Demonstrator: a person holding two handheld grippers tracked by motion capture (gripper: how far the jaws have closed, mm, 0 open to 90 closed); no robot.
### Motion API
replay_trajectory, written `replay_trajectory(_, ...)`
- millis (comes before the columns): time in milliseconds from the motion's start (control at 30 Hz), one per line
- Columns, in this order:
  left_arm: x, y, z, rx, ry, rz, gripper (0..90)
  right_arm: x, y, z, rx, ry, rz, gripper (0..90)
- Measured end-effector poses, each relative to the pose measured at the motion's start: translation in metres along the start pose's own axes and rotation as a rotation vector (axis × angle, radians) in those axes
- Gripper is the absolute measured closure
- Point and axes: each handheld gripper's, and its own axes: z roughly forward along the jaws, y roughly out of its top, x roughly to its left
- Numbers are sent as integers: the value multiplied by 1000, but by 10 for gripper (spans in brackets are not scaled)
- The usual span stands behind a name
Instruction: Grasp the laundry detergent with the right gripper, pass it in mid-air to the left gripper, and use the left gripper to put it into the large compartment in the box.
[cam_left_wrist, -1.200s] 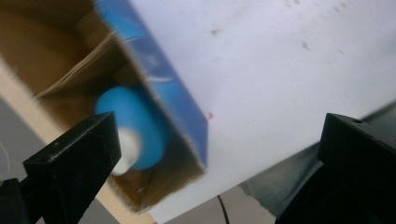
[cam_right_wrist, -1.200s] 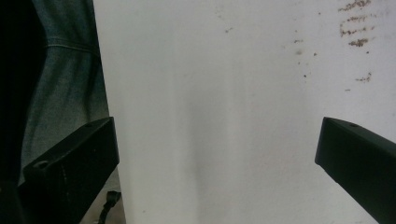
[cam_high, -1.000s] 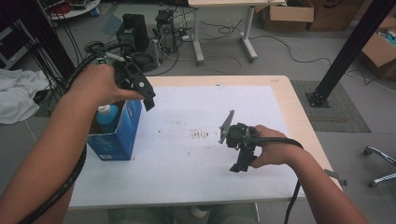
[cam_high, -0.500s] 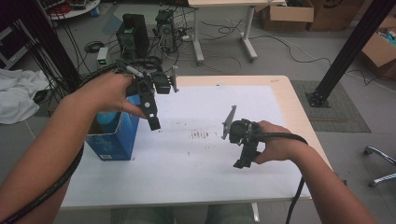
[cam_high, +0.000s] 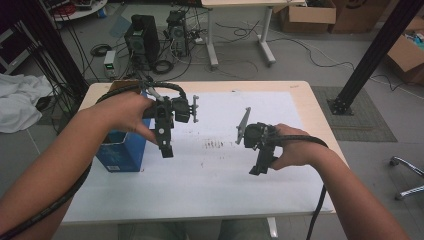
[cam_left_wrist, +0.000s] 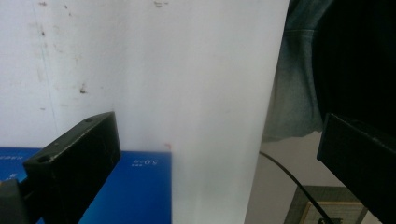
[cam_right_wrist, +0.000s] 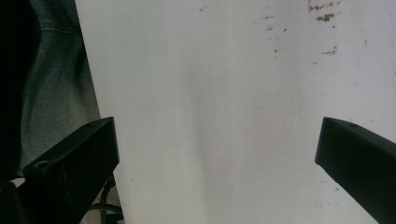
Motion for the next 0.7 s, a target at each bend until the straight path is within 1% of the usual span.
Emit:
replay_trajectory(167, -4, -1, 0, -12, 2, 8, 1, 1, 1, 0, -1, 1, -4, 0)
replay_trajectory(333, -4, -2, -2, -26, 11, 10, 1, 2, 0, -3, 0, -3, 0, 0)
replay_trajectory(367, -4, -1, -3, -28, 10, 12, 1, 3, 0, -4, 1, -2, 5, 0)
replay_trajectory(433, -4, 0, -4, -31, 13, 17, 1, 2, 0, -4, 0, -6, -2, 0)
replay_trajectory(700, -4, 4, -4, -37, 14, 22, 1, 3, 1, -3, -7, -7, -2, 0)
